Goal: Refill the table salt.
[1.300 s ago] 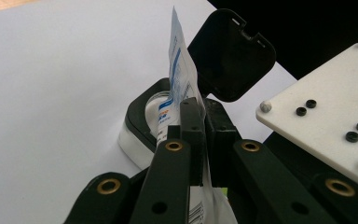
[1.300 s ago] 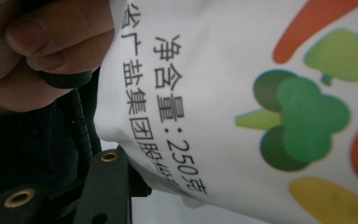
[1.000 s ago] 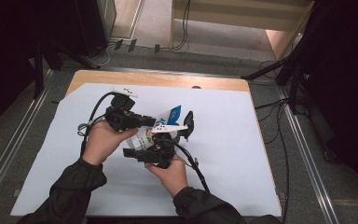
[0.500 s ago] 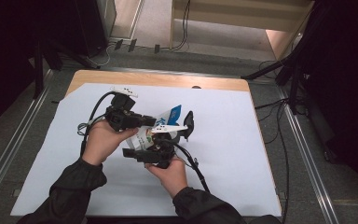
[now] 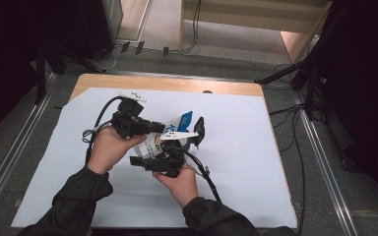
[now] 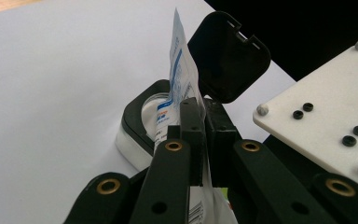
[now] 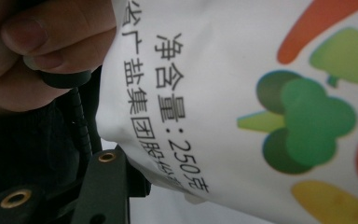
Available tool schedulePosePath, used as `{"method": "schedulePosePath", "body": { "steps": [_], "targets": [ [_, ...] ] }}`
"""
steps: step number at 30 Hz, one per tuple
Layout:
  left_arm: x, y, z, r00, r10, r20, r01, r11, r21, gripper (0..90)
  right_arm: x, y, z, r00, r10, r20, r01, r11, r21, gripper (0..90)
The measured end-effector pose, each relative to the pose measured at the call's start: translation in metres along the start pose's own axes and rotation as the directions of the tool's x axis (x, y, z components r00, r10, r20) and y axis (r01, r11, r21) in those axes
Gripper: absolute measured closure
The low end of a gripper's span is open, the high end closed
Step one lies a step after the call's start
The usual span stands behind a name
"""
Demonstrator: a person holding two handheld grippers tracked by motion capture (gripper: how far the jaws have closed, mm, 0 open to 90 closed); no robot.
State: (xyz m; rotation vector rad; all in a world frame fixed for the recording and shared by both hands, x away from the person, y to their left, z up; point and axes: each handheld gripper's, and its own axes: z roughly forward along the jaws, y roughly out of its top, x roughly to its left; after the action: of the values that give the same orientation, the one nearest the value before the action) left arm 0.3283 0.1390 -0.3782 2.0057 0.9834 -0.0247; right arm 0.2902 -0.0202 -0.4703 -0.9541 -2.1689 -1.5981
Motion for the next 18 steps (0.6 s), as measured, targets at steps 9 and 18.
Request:
{"method": "schedulePosePath", "body": {
  "steps": [9, 18],
  "targets": [
    [-0.0004, 0.0015, -0.0002, 1.0, 0.002, 0.006, -0.002, 1.0, -0.002, 89.1, 0.0015, 0.0014, -0.0011, 1.0, -0.001, 0.0, 0.001, 1.0, 0.001, 52.5],
    [0.001, 0.0025, 0.0014, 0.9999, -0.008, 0.008, 0.008, 0.9998, 0.016, 89.1, 0.0024, 0.0009, -0.0004, 0.9999, -0.013, 0.006, 0.013, 1.0, 0.008, 52.4]
  ]
}}
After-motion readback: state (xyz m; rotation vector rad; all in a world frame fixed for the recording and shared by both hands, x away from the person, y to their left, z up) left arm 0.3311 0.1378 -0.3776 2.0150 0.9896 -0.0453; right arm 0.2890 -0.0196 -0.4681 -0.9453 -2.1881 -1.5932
